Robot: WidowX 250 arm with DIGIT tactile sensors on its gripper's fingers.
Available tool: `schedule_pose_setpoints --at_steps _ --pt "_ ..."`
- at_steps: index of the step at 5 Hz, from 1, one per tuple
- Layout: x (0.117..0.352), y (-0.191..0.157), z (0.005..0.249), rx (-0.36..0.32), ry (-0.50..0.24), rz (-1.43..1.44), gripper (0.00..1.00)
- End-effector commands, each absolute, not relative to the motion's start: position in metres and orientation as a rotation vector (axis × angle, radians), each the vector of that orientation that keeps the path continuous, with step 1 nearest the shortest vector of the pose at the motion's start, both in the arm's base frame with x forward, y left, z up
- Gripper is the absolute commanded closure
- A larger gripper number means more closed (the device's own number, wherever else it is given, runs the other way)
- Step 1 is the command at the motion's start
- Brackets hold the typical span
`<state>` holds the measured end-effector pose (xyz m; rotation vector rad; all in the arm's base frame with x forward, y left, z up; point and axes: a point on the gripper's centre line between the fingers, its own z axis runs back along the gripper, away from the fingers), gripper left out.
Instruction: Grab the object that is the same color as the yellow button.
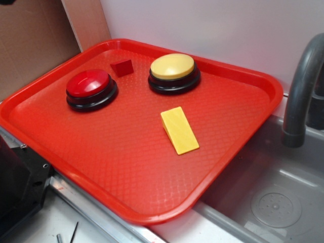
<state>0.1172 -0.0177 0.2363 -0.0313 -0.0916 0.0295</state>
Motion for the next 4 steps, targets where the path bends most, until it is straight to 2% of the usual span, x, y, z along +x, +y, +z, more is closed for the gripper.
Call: schedule_pose_setpoints --at_steps 1,2,3,4 --pt "0.117 -0.018 0.236 -0.031 -0.092 0.030 0.00" --pt "0.163 -0.065 0.223 -0.031 -0.093 0.280 0.00" --pt "0.167 -0.068 0.219 -0.043 -0.084 0.531 0.00" --pt "0.167 -0.068 0.219 -0.043 -0.084 0.531 0.00"
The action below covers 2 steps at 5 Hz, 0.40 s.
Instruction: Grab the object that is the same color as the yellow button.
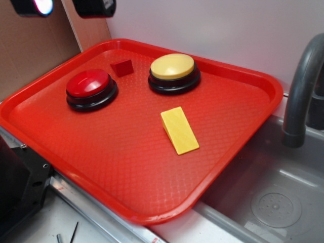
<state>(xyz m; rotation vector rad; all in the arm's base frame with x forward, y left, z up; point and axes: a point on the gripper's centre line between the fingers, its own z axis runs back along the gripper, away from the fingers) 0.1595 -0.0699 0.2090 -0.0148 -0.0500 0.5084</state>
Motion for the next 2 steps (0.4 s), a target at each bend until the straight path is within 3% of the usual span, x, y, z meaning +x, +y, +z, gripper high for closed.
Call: schedule_pose_setpoints --at_steps 1,2 --pt "0.167 -0.068 0.219 -0.043 -0.084 0.531 0.00" --pt "0.188 -0.064 0.184 -0.113 0.012 0.559 0.00"
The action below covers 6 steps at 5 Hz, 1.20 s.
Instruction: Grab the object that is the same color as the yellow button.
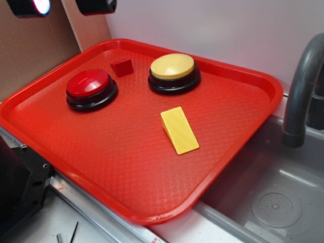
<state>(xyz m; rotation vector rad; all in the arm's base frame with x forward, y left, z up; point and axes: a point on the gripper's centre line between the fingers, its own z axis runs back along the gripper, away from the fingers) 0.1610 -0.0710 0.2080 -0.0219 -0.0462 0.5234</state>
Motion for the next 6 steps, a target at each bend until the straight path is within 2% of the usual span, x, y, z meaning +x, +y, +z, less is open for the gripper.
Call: schedule_pose_setpoints --at_steps 1,2,3,6 --pt "0.238 -0.084 0.143 -0.096 -0.063 0.636 0.00" --pt "0.263 -0.093 0.114 -0.104 -0.083 0.724 0.00" --pt "0.265 -0.101 0.084 -0.032 -0.007 0.808 0.00" --pt "0.246 -0.106 0.059 0.032 -0.084 0.751 0.00"
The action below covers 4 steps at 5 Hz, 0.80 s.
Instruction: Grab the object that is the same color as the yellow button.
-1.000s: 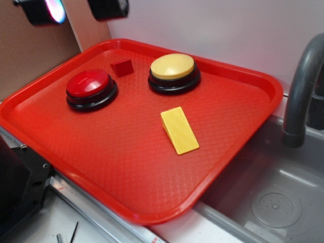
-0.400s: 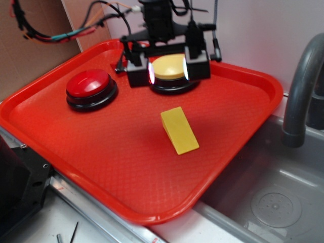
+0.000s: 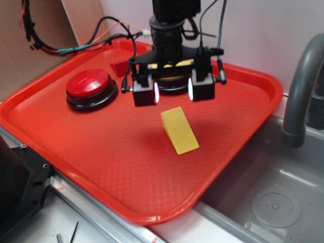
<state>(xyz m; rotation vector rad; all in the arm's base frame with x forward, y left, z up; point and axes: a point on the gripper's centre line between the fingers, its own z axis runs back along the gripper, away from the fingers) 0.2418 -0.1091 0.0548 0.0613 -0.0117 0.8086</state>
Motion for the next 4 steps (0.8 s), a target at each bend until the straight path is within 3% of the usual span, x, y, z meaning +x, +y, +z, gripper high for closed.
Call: schedule_pose_setpoints --at_steps 1,3,4 --pt "0.241 -0.112 0.051 0.056 -0.063 0.759 0.00" --pt "0.239 -0.115 0.033 0.044 -0.016 0.801 0.00" --pt "0.239 -0.109 0.026 -0.009 -0.017 0.826 0.00"
